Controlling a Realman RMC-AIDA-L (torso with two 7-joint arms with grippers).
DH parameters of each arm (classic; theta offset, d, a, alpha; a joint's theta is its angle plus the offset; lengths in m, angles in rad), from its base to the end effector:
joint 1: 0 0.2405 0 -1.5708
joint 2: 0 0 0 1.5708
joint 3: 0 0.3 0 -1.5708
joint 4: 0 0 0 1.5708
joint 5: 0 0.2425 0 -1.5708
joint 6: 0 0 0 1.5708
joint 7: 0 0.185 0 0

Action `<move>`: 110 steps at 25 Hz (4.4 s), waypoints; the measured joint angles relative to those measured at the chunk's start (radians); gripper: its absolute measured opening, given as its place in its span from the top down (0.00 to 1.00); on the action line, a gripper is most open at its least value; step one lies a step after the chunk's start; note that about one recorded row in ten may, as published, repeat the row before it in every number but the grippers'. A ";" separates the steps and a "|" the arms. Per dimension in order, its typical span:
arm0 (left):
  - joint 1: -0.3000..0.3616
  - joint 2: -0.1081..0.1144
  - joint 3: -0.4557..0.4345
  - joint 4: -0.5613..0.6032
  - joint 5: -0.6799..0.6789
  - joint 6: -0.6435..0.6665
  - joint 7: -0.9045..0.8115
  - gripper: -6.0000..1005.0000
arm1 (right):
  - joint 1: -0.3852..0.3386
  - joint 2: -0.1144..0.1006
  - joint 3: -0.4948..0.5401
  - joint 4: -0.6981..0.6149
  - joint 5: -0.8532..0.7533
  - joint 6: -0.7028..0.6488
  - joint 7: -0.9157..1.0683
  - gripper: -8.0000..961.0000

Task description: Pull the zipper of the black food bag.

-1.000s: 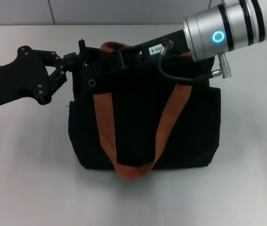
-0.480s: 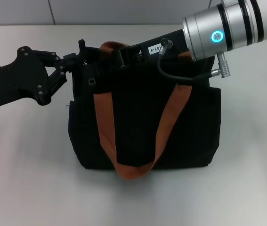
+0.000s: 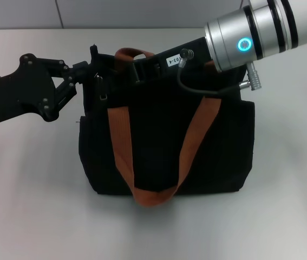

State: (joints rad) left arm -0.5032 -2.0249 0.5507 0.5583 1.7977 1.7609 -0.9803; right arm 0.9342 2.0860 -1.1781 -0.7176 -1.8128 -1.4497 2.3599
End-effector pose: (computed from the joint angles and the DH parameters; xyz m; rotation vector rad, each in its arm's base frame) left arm -0.2891 0.3763 -0.0034 -2.5281 -0.1192 -1.0112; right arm 0.0813 0.4439 -0.1163 2.6840 -1.1603 -0.4913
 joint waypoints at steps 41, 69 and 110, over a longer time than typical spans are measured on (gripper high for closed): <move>0.019 0.011 -0.014 0.000 -0.028 0.006 -0.001 0.89 | -0.039 -0.004 0.000 -0.143 -0.122 0.007 0.114 0.99; 0.019 0.011 -0.028 0.009 -0.032 0.005 -0.006 0.88 | -0.196 -0.004 0.006 -0.399 -0.273 -0.035 0.276 0.99; 0.017 0.015 -0.028 0.009 -0.042 -0.015 -0.004 0.86 | -0.379 -0.008 0.252 -0.466 -0.111 -0.139 0.022 0.99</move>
State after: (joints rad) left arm -0.4864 -2.0095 0.5231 0.5676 1.7560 1.7455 -0.9843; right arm 0.5549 2.0783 -0.9265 -1.1832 -1.9235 -1.5889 2.3814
